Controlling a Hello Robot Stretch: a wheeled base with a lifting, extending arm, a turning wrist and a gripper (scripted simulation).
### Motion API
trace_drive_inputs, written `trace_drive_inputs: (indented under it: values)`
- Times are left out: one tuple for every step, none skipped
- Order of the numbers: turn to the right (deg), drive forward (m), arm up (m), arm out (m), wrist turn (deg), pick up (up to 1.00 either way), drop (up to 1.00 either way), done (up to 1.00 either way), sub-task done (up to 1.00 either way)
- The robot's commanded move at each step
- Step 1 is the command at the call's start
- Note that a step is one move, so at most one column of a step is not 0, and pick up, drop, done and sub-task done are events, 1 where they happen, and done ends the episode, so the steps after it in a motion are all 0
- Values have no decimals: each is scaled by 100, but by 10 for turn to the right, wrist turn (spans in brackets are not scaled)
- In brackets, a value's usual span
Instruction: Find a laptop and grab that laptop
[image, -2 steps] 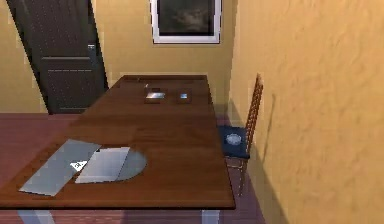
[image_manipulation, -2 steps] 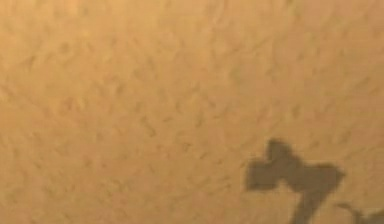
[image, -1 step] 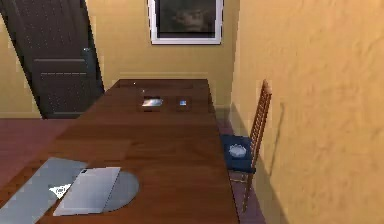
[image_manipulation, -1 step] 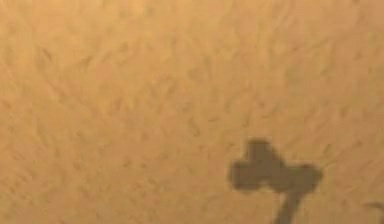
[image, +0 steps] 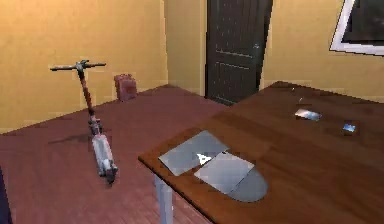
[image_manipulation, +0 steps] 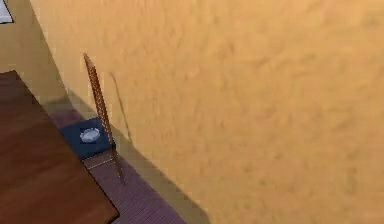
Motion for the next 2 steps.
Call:
trace_drive_inputs:
  values:
    - [-450, 0, 0, 0, 0, 0, 0, 0, 0]
    - [-360, 0, 0, 0, 0, 0, 0, 0, 0]
